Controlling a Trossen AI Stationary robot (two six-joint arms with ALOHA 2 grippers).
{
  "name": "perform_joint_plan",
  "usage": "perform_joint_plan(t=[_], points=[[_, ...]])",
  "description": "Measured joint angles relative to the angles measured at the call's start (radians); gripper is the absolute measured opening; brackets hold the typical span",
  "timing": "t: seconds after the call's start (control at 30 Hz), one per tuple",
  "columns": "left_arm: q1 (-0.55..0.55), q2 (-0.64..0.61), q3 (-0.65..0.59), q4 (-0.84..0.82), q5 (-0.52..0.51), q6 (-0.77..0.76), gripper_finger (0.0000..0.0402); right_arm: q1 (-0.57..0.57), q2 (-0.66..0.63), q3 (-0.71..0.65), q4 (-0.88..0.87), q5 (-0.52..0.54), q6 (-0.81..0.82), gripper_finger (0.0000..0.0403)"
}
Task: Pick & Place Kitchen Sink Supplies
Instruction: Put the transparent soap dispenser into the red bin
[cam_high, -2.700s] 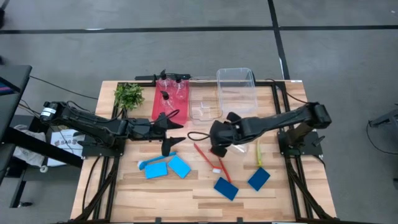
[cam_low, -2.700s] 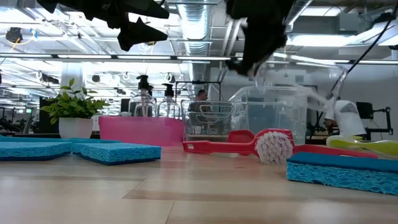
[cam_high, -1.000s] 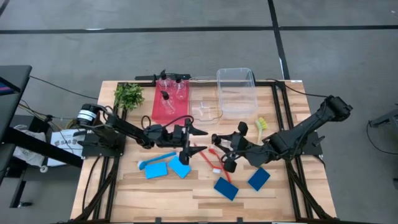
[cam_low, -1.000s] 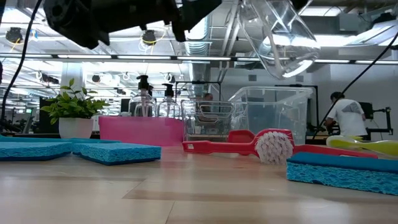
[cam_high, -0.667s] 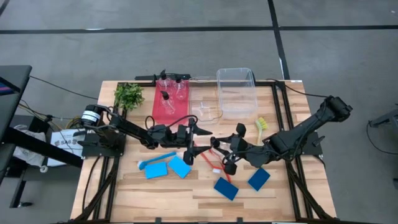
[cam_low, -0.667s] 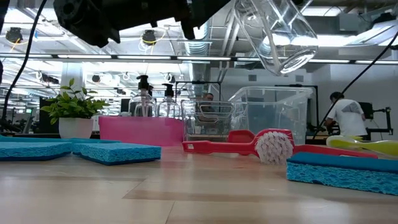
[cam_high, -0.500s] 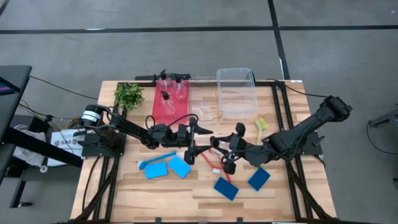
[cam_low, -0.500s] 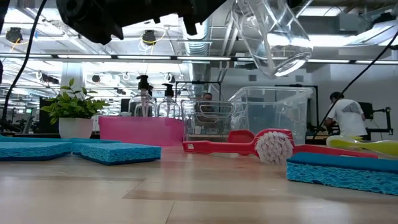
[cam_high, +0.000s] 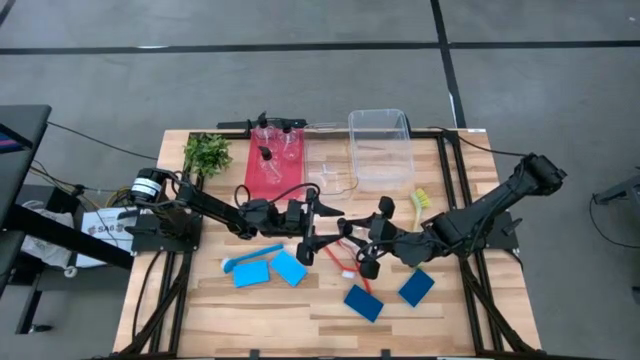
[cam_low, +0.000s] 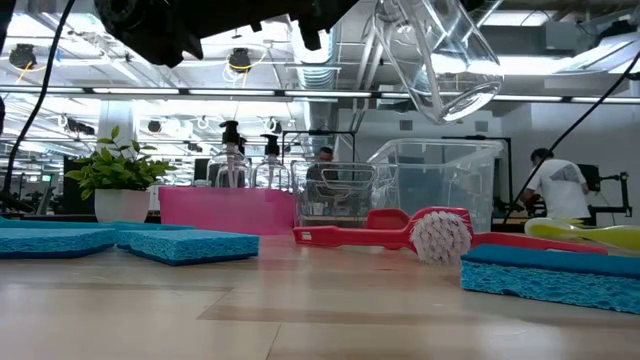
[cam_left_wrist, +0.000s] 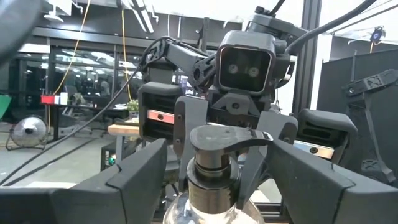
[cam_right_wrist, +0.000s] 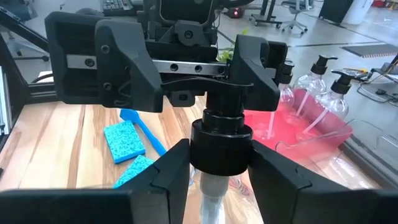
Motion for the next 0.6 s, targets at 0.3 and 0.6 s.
perform_joint_plan(t=[0.3, 0.6], points=[[0.001, 0.000, 0.000, -0.013, 0.000, 0.000, 0.0280, -0.029, 0.000, 0.000, 0.004, -0.049, 0.001, 0.0140], [0.019, 0.000, 0.025, -0.046, 0.000, -0.009, 0.0280, -0.031, 0.001, 0.000, 0.013, -0.049, -0.004, 0.0137]])
